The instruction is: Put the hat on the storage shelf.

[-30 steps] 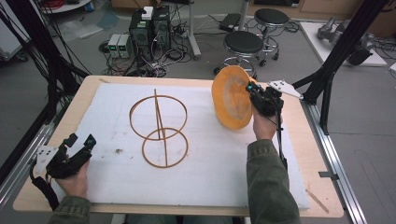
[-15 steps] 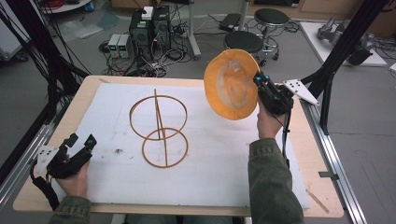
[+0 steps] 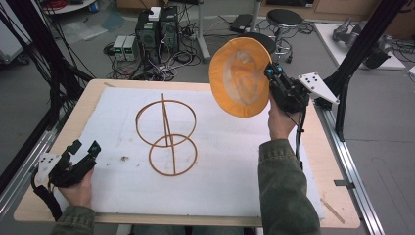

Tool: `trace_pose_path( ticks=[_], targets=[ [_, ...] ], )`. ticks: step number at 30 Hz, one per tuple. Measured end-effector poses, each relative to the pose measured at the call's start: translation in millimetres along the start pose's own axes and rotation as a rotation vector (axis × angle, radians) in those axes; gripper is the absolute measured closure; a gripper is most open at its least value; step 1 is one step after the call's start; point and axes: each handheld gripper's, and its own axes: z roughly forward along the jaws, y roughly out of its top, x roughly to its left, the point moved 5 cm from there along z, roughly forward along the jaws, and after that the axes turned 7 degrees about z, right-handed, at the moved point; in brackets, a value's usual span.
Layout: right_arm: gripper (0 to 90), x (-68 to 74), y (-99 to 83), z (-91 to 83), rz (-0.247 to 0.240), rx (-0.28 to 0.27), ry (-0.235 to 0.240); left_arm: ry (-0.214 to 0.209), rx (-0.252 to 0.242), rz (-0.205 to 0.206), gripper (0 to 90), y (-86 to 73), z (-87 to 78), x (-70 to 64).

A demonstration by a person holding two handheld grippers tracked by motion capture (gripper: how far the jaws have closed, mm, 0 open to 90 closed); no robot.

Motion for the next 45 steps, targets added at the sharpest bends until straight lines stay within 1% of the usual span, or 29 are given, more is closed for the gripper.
trace_pose_path(
  ticks=[3, 9, 11, 12, 18, 19, 24, 29, 34, 36, 40, 41, 45],
  targets=[
    [86.0, 6.1, 5.2, 1.8, -0.008, -0.013, 0.015, 0.0, 0.0, -0.001, 32.1, 0.0, 0.0, 0.5],
    [86.0, 20.3, 10.5, 3.6, -0.02, -0.015, 0.03, -0.003, -0.004, -0.002, 32.1, 0.1, 0.2, 0.6],
    [86.0, 26.5, 12.9, 4.3, -0.023, -0.018, 0.042, -0.004, -0.003, -0.003, 32.1, 0.1, 0.4, 0.1],
    [86.0, 29.2, 14.7, 4.8, -0.029, -0.023, 0.044, -0.005, -0.004, -0.002, 32.1, 0.3, 0.4, -0.3],
    [86.0, 44.1, 24.2, 9.3, -0.029, -0.04, 0.053, -0.001, -0.007, -0.009, 32.1, 0.9, -0.5, 0.9],
    [86.0, 46.4, 25.1, 10.1, -0.038, -0.042, 0.059, 0.0, -0.008, -0.007, 32.1, 0.9, -0.6, 1.4],
    [86.0, 55.0, 26.2, 12.8, -0.053, -0.039, 0.062, 0.0, -0.008, -0.015, 32.1, 1.1, -0.5, 2.1],
    [86.0, 62.3, 27.1, 13.7, -0.055, -0.034, 0.072, 0.001, -0.009, -0.019, 32.1, 1.2, -0.3, 2.4],
    [85.9, 74.0, 25.5, 13.8, -0.07, -0.034, 0.096, -0.005, -0.01, -0.019, 32.1, 0.9, 0.4, 1.4],
    [85.9, 80.5, 24.3, 13.7, -0.066, -0.029, 0.116, -0.009, -0.012, -0.021, 32.1, 1.1, 0.0, 1.2],
    [85.9, 94.2, 23.0, 12.5, -0.082, -0.03, 0.149, -0.008, -0.011, -0.017, 32.1, 1.3, -0.6, 2.0],
    [85.9, 97.2, 22.9, 12.3, -0.078, -0.032, 0.158, -0.008, -0.014, -0.021, 32.1, 1.3, -0.4, 1.9],
    [85.7, 112.4, 22.4, 11.7, -0.099, -0.034, 0.187, -0.008, -0.014, -0.02, 32.1, 1.2, 0.0, 1.7]
  ],
)
